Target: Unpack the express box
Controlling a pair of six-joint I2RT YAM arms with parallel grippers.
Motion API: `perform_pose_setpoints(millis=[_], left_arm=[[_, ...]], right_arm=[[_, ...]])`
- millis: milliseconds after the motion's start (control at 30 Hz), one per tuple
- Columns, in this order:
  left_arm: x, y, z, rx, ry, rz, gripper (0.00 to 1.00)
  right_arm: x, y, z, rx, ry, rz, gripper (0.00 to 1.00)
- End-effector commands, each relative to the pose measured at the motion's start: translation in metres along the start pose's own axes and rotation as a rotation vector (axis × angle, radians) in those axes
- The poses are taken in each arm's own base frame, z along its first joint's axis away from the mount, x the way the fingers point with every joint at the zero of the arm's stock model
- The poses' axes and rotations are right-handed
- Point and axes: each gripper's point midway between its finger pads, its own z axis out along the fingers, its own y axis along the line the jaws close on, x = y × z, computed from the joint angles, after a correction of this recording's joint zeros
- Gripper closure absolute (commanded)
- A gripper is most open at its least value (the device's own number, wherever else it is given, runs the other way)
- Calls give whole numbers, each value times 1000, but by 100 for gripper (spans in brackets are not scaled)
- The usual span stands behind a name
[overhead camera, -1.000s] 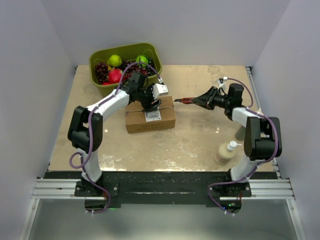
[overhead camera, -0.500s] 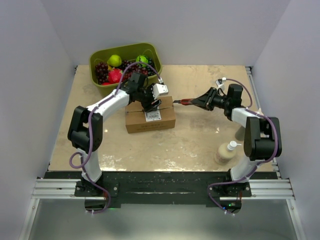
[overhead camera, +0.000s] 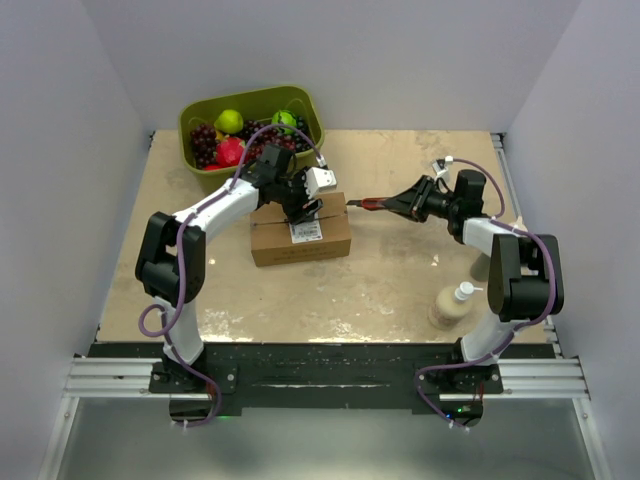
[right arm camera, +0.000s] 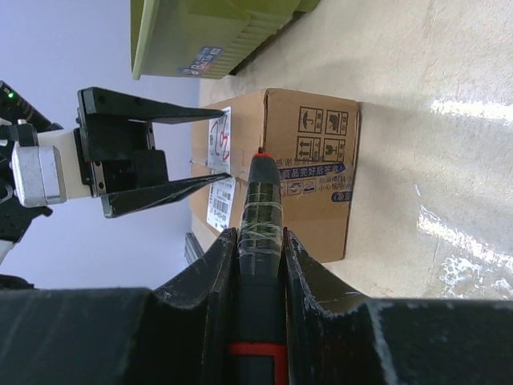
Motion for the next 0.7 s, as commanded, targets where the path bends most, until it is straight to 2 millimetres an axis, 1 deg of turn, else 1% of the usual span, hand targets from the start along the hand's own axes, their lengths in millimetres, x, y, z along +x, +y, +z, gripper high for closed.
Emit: perform_pose_setpoints(millis=[0,433,667], left_arm=[[62,-26,8,74,196,-72,33],[62,-26,9,75,196,-71,33],[62,-26,10,77,197,-72,33]], right_arm=[[-14,22,-7,-31,-61,-91,100],[-14,17,-2,-29,-37,-81,100],[-8,12,-3,-21,-16,-71,100]])
